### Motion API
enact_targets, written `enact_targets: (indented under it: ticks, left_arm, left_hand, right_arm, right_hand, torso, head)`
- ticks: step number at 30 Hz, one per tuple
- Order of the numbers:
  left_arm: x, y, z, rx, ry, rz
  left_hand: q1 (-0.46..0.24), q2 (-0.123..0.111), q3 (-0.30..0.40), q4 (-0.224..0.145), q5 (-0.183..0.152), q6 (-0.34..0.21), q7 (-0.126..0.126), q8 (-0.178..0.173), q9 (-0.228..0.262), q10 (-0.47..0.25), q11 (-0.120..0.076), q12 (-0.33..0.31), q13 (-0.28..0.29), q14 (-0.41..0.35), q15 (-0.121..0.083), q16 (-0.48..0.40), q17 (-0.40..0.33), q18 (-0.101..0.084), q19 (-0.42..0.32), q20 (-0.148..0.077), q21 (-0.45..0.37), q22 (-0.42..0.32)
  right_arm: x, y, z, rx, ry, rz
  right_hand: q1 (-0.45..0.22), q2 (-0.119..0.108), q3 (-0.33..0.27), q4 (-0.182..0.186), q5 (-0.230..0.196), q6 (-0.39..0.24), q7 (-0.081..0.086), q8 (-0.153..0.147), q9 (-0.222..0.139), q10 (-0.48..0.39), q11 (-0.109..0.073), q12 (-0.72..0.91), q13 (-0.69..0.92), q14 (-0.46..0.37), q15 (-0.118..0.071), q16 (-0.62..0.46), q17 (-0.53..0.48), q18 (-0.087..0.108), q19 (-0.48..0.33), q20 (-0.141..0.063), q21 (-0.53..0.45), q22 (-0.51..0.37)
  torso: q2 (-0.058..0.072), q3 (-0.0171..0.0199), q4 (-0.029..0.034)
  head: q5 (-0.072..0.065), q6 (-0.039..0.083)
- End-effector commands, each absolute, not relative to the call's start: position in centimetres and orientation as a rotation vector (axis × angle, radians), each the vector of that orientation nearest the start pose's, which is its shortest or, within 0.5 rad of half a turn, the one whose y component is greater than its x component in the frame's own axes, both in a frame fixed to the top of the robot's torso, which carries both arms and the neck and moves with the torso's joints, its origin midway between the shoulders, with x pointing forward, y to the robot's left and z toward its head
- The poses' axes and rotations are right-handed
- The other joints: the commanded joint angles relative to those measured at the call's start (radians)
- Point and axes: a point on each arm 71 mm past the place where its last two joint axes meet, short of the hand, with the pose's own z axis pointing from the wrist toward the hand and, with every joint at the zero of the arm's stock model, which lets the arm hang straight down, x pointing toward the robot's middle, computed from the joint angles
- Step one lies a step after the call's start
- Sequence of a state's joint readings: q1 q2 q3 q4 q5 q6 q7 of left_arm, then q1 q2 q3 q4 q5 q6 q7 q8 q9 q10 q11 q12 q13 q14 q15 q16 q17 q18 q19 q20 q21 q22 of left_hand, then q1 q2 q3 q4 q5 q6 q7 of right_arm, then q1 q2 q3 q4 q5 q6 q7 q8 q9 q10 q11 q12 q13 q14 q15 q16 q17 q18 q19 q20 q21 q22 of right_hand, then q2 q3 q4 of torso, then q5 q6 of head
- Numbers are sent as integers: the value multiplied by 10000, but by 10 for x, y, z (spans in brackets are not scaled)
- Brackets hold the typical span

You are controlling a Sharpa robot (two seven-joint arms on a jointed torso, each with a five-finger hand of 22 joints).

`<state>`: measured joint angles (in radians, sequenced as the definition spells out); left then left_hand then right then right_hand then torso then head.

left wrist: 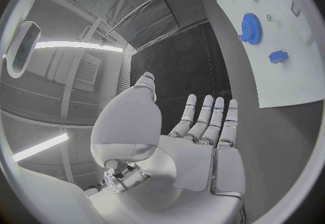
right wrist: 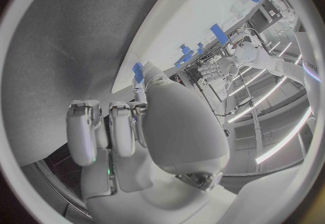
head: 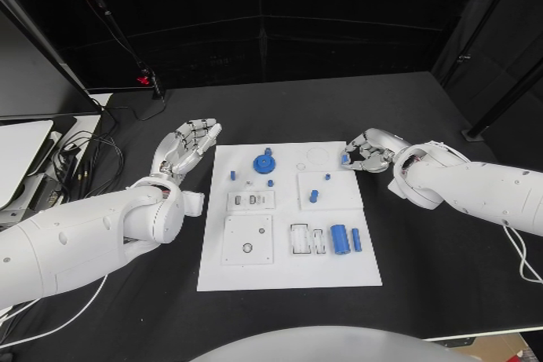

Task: Assemble the parts on the task board

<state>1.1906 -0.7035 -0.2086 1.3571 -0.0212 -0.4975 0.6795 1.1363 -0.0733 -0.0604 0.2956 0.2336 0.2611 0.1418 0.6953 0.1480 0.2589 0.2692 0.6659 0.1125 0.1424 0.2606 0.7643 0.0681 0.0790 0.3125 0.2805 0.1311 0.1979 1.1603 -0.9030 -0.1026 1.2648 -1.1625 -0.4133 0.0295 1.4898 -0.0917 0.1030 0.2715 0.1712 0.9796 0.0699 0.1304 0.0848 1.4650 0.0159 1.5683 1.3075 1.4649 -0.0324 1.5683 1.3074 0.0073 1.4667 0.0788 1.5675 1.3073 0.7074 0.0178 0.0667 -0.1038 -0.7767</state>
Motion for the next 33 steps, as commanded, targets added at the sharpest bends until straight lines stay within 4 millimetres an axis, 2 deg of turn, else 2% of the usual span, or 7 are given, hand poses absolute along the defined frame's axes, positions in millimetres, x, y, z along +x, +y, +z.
enact_targets:
  ticks: [1, 9, 20, 29, 33]
  left_arm:
    - [488, 199, -209, -7038, 10126, -15486]
    - [488, 199, -209, -7044, 10133, -15482]
    - [489, 199, -209, -7053, 10144, -15462]
    - [489, 199, -209, -7059, 10155, -15461]
    - [489, 200, -209, -7061, 10153, -15446]
  left_hand:
    - [22, 148, 55, 11, 40, -97, 1565, 46, -24, -81, -15, 68, -21, -71, 33, 68, -17, 120, -29, 52, 41, 20]
    - [22, 151, 57, 10, 40, -97, 1565, 47, -25, -81, -15, 69, -22, -71, 34, 69, -17, 120, -30, 52, 41, 20]
    - [24, 160, 60, 10, 42, -99, 1565, 51, -31, -83, -15, 75, -27, -71, 35, 72, -17, 119, -33, 53, 44, 22]
    - [24, 160, 60, 10, 42, -99, 1565, 51, -31, -83, -15, 75, -27, -71, 35, 72, -17, 119, -33, 53, 44, 22]
    - [28, 173, 65, 9, 46, -100, 1565, 55, -37, -84, -15, 80, -33, -72, 37, 75, -17, 118, -34, 55, 49, 26]
  right_arm:
    - [506, -318, -231, 2038, 16807, 5308]
    - [506, -318, -231, 2047, 16805, 5301]
    - [506, -317, -231, 1913, 16778, 5142]
    - [505, -312, -221, 1968, 15389, 5717]
    - [502, -308, -217, 2229, 14960, 6079]
  right_hand:
    - [104, -21, 49, -30, 46, 56, 26, 7, -1, 1058, -63, 25, 2633, 1059, -76, 25, 2634, -73, 1041, -43, 33, 2635]
    - [140, -2, 78, -51, 59, 150, 13, 6, -5, 1058, -68, 25, 2633, 1059, -73, 25, 2634, -73, 1041, -42, 33, 2635]
    - [271, 321, 246, -272, 95, 1482, 110, 344, 132, 1058, 43, 25, 2633, 1059, 19, 25, 2634, -73, 1041, 15, 33, 2635]
    - [280, 350, 255, -304, 96, 1575, 121, 345, 134, 1058, 54, 25, 2633, 1059, 31, 25, 2634, -73, 1041, 27, 33, 2635]
    - [290, 348, 256, -328, 122, 1606, 150, 332, 129, 1058, 74, 25, 2633, 1059, 39, 25, 2634, -73, 1041, 33, 33, 2635]
  torso:
    - [0, -2, 0]
    - [0, -5, -4]
    - [-7, 0, -2]
    - [-2, -3, -2]
    - [-12, -7, -19]
  head:
    - [13, -6]
    - [20, -11]
    - [37, -29]
    - [36, 24]
    - [96, 46]
